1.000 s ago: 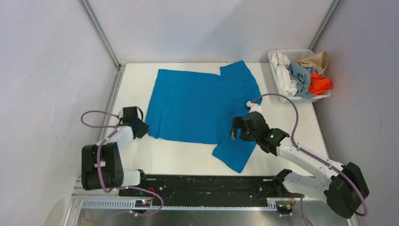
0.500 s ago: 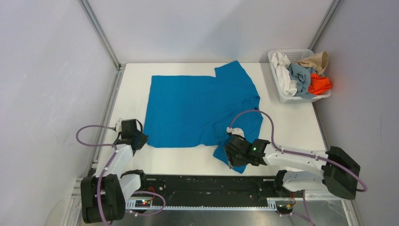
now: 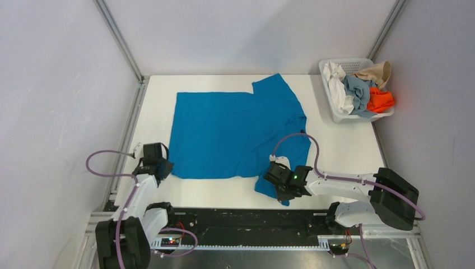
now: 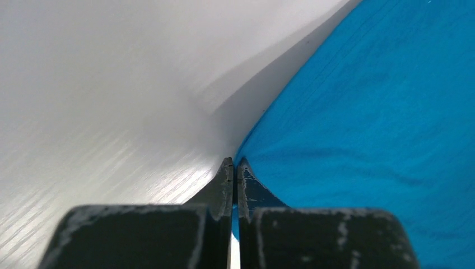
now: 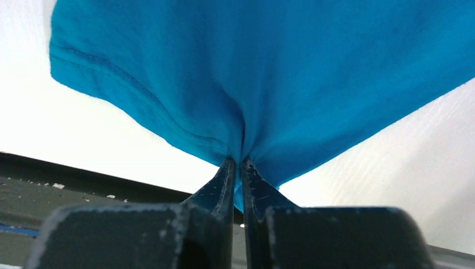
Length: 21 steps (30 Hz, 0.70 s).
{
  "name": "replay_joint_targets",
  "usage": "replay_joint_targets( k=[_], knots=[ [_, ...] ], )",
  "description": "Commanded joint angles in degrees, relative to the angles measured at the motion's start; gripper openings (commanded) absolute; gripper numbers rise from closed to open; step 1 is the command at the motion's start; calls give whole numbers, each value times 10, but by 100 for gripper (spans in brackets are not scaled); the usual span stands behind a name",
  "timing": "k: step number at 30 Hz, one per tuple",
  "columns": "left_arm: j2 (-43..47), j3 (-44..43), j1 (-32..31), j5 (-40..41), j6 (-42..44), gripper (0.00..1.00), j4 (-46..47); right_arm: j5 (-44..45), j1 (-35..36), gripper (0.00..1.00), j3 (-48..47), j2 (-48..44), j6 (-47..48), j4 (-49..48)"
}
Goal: Fold and stack the t-shirts
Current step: Grab the side of the flattened tshirt closest away from the robot with both arms
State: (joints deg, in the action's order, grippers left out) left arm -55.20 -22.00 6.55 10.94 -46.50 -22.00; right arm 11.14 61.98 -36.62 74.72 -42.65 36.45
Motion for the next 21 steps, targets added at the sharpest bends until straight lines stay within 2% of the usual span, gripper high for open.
replay_joint_targets(
  k=[1, 8, 12, 18, 21],
  knots=[
    [54, -23, 3, 78, -9, 0, -65, -18, 20, 1, 30, -15, -48, 68],
    [151, 17, 3, 63, -28, 0, -105, -50, 86, 0, 30, -113, -91, 134],
    [178, 25, 3, 47, -34, 0, -109, -45, 97, 0, 29, -151, -103, 155],
    [165, 4, 3, 24, -27, 0, -107, -29, 31, 0, -5, -193, -48, 124],
    [143, -17, 3, 25, -27, 0, -106, -36, -34, 0, -32, -191, 6, 103]
  ],
)
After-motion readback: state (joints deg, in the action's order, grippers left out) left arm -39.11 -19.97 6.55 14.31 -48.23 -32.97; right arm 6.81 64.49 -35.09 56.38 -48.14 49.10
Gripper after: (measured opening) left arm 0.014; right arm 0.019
